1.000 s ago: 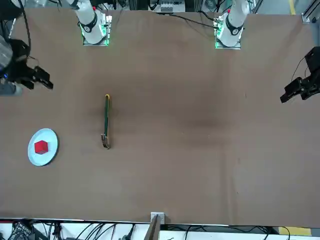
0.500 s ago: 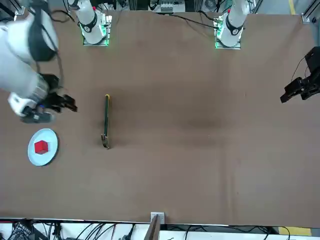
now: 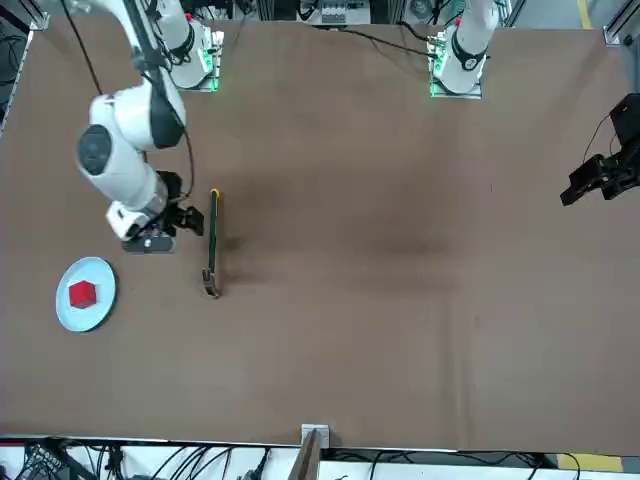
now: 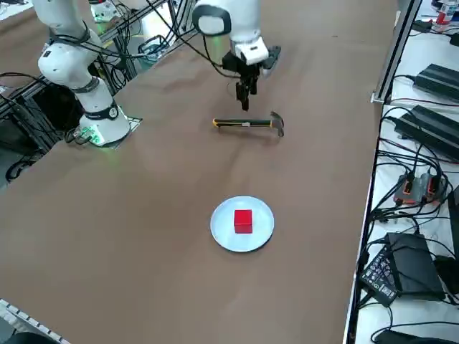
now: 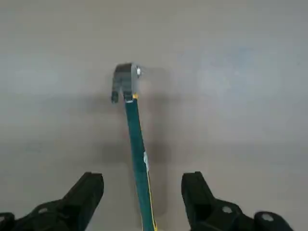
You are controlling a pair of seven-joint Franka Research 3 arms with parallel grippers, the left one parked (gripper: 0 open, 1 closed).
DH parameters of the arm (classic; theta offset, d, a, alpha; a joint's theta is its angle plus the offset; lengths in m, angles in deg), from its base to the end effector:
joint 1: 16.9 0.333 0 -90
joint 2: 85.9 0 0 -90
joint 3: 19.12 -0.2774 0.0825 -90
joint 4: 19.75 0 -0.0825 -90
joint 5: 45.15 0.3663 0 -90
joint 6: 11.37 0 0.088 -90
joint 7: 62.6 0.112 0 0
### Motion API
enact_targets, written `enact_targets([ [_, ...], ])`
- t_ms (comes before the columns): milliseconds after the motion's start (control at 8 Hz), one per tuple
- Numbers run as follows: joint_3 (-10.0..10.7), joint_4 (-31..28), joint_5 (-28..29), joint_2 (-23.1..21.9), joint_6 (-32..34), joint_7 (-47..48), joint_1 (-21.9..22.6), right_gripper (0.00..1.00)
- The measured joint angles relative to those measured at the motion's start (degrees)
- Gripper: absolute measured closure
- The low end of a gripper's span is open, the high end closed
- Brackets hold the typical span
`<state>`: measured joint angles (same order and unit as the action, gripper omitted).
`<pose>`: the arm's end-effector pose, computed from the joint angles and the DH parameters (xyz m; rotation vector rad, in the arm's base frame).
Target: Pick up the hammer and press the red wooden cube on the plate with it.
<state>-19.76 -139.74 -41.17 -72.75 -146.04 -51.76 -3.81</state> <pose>0.5419 0.1336 0.2845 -3.0845 -0.0030 -0.0229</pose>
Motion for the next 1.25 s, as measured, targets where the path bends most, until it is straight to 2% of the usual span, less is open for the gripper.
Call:
enact_targets([
  [250,0.04,-3.17,0.01,2.61,-7.33,1.68,0.11,0.0],
  [500,0.04,-3.88,0.01,6.12,-12.74,4.42,0.94,0.02],
  [1000,0.17,-3.62,0.01,8.61,-17.14,6.06,1.37,0.08],
  [1250,0.19,-2.67,0.01,9.88,-18.28,7.23,1.37,0.15],
])
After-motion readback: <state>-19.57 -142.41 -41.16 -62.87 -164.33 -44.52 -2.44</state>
